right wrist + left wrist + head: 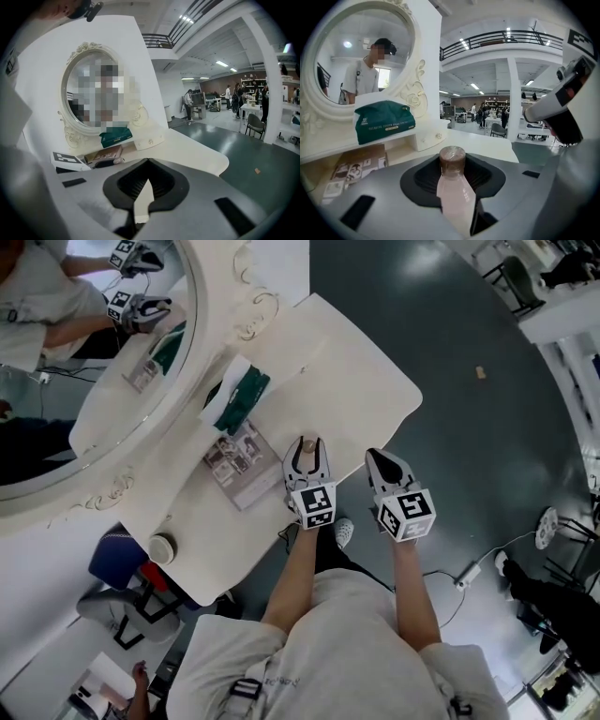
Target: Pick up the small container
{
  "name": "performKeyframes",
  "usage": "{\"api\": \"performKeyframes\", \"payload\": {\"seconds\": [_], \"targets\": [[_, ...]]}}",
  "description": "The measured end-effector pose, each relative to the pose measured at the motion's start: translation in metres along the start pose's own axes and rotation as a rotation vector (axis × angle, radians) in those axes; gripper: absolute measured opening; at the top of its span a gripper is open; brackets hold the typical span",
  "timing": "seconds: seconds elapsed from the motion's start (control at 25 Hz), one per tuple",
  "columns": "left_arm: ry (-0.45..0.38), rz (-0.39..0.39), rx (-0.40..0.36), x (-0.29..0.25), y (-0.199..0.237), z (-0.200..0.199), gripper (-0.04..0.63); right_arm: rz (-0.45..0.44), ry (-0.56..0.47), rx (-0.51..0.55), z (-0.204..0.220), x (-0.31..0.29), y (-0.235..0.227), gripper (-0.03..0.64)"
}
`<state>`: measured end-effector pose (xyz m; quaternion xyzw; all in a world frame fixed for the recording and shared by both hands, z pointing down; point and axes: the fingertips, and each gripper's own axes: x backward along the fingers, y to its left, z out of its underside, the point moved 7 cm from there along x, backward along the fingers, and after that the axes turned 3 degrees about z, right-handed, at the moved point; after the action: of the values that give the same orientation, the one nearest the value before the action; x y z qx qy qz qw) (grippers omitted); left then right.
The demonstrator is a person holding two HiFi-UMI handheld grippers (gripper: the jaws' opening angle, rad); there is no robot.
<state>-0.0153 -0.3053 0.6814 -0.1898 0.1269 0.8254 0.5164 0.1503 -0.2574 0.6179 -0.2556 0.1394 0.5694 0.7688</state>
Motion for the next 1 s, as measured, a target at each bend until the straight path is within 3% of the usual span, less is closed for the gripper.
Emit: {"api": "performKeyframes", "payload": {"seconds": [0.64, 1.0], "targets": [[0.018, 0.071, 0.057, 0.009, -0.001, 0.001, 0.153, 0.029, -0.021, -0.005, 0.002, 0.024, -0.004, 0.015], [0.002, 0.125, 0.040, 0.038, 0.002, -0.021, 0.153, 0.002, -0.046, 0.010, 0.000, 0.036, 0.009, 0.017]]}}
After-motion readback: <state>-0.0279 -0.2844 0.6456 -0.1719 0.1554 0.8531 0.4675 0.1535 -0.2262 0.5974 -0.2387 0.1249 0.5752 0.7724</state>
